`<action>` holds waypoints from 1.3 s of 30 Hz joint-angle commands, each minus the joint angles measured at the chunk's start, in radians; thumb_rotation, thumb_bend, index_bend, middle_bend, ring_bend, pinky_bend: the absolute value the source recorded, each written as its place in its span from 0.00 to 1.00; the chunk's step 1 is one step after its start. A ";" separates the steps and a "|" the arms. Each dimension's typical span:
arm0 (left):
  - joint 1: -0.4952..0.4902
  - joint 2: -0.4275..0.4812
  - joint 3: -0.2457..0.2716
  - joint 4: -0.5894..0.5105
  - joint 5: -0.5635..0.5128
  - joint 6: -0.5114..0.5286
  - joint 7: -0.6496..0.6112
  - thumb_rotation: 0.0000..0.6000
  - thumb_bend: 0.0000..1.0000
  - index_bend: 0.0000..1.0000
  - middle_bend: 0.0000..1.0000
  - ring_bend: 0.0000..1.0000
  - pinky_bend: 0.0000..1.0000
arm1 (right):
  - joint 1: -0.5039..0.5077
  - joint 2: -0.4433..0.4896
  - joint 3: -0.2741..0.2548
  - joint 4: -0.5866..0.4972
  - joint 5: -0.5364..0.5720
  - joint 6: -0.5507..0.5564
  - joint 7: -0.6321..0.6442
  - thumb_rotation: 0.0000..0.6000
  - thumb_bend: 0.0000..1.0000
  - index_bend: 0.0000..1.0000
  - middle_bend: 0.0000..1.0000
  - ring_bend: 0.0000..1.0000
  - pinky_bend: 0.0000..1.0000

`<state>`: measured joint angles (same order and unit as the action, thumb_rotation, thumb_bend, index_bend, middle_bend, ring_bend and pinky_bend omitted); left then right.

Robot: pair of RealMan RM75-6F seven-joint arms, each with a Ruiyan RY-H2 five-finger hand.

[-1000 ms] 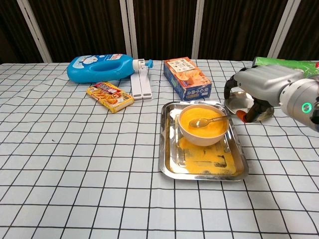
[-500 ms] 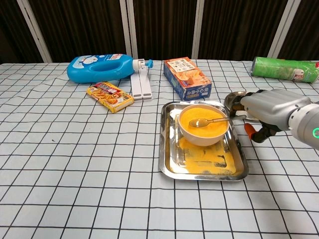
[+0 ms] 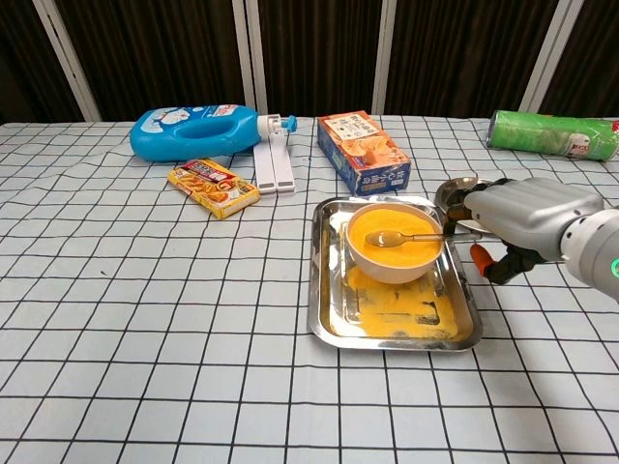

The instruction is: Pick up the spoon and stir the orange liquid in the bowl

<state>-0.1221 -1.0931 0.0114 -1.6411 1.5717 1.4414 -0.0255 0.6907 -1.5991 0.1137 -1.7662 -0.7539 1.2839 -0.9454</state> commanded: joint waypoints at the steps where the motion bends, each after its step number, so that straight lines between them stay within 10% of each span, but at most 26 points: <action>1: 0.000 0.000 0.000 -0.001 -0.002 -0.001 0.000 1.00 0.00 0.00 0.00 0.00 0.00 | 0.002 0.002 0.000 -0.003 -0.015 0.005 0.001 1.00 0.61 0.27 0.08 0.00 0.00; 20: -0.004 0.003 0.005 -0.004 -0.001 -0.012 -0.003 1.00 0.00 0.00 0.00 0.00 0.00 | 0.040 -0.014 0.052 0.038 -0.040 0.019 -0.002 1.00 0.51 0.34 0.32 0.13 0.00; 39: -0.014 0.008 0.008 -0.011 -0.002 -0.032 -0.012 1.00 0.00 0.00 0.00 0.00 0.00 | 0.025 -0.031 0.040 0.052 0.017 0.022 -0.006 1.00 0.51 0.28 0.31 0.10 0.00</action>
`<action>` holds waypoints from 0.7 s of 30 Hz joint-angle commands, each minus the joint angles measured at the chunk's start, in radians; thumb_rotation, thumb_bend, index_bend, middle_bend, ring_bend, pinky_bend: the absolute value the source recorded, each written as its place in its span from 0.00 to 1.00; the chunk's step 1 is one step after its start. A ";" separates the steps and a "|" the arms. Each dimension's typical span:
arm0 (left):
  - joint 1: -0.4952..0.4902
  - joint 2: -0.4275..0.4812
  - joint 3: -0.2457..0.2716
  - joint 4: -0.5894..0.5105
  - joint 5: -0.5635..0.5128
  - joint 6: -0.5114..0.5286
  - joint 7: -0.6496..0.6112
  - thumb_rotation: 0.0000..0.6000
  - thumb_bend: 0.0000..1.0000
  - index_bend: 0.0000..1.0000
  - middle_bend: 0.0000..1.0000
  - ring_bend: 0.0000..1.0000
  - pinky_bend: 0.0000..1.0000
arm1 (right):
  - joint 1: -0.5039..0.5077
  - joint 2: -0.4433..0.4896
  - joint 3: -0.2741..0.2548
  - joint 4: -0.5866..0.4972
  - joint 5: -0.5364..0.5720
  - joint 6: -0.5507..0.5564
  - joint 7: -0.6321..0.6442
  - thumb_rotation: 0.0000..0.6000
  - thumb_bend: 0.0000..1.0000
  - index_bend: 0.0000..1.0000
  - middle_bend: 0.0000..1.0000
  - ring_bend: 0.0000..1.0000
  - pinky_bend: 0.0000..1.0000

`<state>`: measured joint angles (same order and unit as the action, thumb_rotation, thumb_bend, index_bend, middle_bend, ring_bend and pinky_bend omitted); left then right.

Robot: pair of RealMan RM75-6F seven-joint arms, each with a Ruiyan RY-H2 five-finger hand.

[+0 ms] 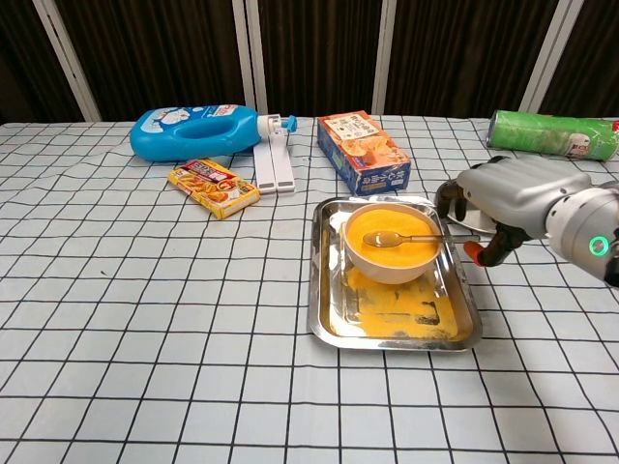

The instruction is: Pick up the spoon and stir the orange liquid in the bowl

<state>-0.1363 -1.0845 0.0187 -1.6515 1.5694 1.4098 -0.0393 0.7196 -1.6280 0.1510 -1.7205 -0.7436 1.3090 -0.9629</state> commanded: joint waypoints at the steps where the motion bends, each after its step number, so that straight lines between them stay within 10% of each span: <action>1: 0.000 0.000 0.001 -0.001 0.000 -0.001 0.002 1.00 0.00 0.00 0.00 0.00 0.00 | -0.006 -0.003 0.004 0.010 0.007 -0.005 0.019 1.00 0.51 0.28 0.31 0.10 0.00; 21: 0.000 -0.001 0.002 0.000 -0.001 0.001 0.004 1.00 0.00 0.00 0.00 0.00 0.00 | -0.001 -0.026 0.030 0.066 0.000 -0.010 0.051 1.00 0.51 0.28 0.31 0.09 0.00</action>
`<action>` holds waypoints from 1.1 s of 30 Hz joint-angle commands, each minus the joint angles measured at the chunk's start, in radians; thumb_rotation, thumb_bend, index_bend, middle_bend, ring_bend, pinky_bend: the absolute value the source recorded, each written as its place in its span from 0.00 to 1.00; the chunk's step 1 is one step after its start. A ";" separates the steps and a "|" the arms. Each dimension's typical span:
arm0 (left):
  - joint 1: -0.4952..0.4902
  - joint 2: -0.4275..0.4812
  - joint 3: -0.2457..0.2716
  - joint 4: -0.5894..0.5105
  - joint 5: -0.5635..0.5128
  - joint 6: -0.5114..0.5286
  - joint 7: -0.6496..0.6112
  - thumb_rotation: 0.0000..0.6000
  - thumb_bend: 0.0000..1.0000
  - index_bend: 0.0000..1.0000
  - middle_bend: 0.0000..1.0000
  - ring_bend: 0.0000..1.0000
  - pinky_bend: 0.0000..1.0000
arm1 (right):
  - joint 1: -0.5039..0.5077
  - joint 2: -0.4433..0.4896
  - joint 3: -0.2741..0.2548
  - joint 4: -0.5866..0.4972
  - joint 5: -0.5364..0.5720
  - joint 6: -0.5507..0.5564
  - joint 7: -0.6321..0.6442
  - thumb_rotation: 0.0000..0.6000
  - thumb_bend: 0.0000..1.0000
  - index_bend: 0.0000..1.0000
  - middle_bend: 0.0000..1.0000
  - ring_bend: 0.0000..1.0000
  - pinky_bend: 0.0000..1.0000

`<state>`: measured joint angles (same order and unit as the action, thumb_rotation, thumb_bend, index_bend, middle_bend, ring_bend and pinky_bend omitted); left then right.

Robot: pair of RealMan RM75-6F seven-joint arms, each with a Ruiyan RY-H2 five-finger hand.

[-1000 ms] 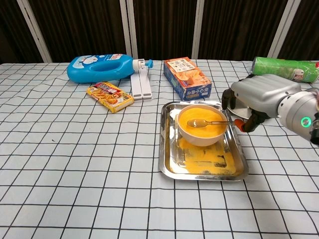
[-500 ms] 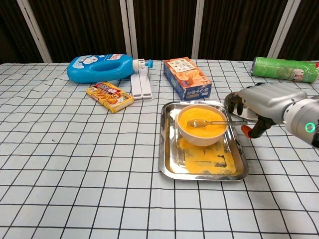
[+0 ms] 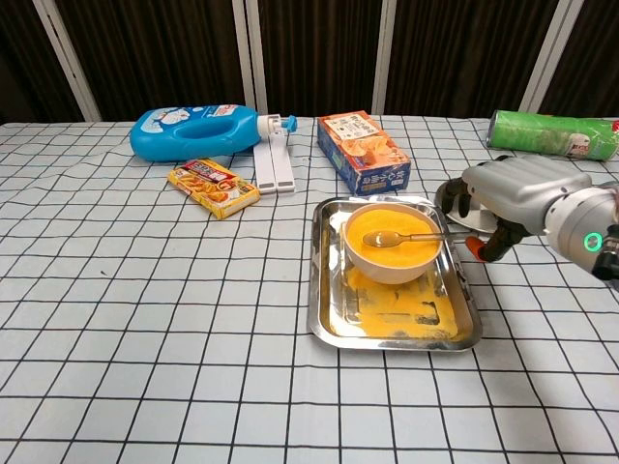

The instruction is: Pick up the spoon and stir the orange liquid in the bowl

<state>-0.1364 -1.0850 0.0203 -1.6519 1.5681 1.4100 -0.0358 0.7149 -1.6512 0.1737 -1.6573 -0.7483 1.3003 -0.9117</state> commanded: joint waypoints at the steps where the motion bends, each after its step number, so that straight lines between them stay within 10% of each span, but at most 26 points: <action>1: 0.000 0.000 0.000 0.000 0.000 0.000 0.000 1.00 0.00 0.00 0.00 0.00 0.00 | 0.005 -0.004 0.010 0.005 0.008 -0.002 -0.001 1.00 0.51 0.28 0.31 0.09 0.00; 33: 0.000 0.000 0.001 0.001 -0.004 -0.001 0.003 1.00 0.00 0.00 0.00 0.00 0.00 | -0.019 -0.042 -0.001 0.047 -0.078 0.023 0.043 1.00 0.51 0.44 0.40 0.19 0.00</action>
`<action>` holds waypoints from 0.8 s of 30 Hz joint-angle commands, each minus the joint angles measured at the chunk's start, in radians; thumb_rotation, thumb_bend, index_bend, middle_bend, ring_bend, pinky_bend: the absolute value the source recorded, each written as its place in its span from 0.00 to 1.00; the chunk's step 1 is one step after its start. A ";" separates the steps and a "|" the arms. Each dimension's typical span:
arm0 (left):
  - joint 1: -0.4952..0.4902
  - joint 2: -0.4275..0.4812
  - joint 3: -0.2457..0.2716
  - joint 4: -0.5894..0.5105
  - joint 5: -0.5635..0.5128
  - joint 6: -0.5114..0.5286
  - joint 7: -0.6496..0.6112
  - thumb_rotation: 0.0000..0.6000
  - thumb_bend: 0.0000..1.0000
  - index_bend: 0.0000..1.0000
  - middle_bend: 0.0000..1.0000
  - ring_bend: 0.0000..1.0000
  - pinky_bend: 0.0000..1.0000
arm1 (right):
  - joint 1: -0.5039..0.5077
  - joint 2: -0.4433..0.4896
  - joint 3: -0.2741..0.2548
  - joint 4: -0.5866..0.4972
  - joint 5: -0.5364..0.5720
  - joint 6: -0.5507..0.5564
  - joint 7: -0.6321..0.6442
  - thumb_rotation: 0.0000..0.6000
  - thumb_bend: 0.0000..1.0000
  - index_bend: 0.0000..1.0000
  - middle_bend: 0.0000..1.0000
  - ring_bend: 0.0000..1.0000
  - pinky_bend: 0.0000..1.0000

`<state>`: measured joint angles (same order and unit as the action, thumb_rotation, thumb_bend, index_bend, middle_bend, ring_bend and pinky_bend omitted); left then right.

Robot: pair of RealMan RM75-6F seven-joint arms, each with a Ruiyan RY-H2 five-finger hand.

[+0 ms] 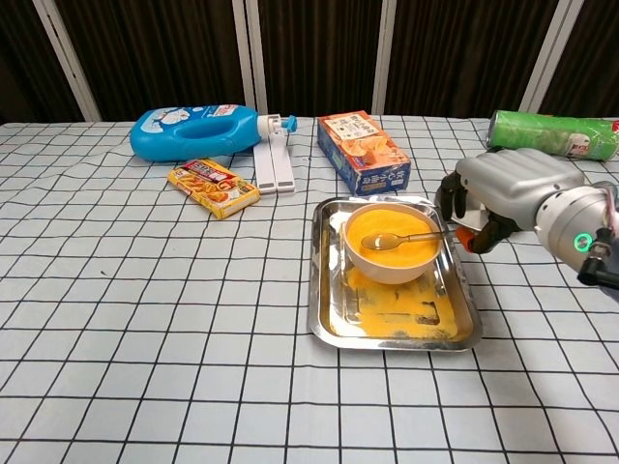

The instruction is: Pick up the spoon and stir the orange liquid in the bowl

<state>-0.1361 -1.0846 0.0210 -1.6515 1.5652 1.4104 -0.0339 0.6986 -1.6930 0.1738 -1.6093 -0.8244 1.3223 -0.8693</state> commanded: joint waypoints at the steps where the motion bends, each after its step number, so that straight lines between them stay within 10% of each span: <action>1: 0.000 0.000 0.000 0.000 -0.001 -0.001 0.001 1.00 0.00 0.00 0.00 0.00 0.00 | -0.004 0.000 -0.002 -0.002 -0.002 0.001 0.001 1.00 0.51 0.44 0.40 0.19 0.00; 24: 0.000 0.000 0.000 0.000 -0.002 0.000 0.003 1.00 0.00 0.00 0.00 0.00 0.00 | -0.020 -0.018 0.002 0.021 -0.010 -0.009 0.011 1.00 0.51 0.49 0.40 0.19 0.00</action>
<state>-0.1365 -1.0848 0.0211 -1.6515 1.5637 1.4098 -0.0313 0.6781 -1.7115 0.1764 -1.5879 -0.8347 1.3136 -0.8584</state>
